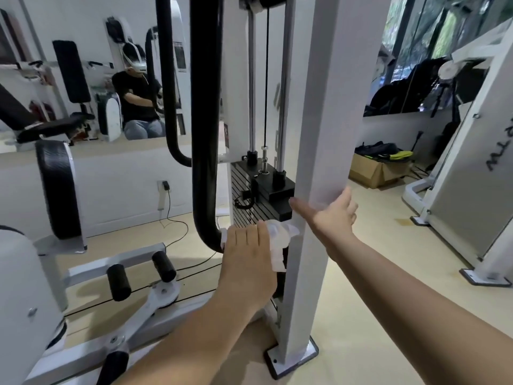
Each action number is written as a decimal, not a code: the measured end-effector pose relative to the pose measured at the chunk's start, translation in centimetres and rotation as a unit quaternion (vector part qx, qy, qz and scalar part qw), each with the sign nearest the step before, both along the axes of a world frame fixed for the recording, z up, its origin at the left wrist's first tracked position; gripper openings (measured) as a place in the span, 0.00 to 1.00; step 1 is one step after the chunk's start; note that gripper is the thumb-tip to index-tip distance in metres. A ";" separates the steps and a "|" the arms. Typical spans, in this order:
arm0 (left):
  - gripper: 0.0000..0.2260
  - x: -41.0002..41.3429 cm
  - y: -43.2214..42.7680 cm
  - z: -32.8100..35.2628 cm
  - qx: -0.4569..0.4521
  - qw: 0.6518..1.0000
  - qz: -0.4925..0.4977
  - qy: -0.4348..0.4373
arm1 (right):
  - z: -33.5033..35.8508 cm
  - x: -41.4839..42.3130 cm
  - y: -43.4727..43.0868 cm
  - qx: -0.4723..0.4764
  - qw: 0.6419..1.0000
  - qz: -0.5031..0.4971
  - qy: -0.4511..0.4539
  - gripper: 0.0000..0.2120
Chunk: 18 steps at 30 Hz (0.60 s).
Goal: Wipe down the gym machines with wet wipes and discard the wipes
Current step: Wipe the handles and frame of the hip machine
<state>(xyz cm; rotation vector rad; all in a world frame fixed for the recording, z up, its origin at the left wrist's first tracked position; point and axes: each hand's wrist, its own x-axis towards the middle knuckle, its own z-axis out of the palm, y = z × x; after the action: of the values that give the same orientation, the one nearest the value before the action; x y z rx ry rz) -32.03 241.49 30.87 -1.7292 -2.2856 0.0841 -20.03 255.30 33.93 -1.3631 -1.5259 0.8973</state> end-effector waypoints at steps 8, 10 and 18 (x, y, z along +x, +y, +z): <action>0.16 -0.4 3.6 0.9 0.042 0.999 0.003 -0.013 | -2.0 -1.7 2.0 0.027 0.997 -0.041 0.056 0.57; 0.19 -0.8 5.1 2.3 0.014 0.997 -0.002 -0.071 | -2.3 -1.9 2.4 0.028 0.997 -0.039 0.056 0.56; 0.14 0.0 5.1 2.3 0.013 0.994 0.023 -0.106 | -2.2 -1.9 2.5 0.034 0.997 -0.040 0.055 0.55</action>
<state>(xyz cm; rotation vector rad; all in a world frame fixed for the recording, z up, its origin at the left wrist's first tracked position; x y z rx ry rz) -32.04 246.63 33.22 -1.7464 -2.4628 -0.1257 -21.91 257.77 31.71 -1.2951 -1.3973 0.8483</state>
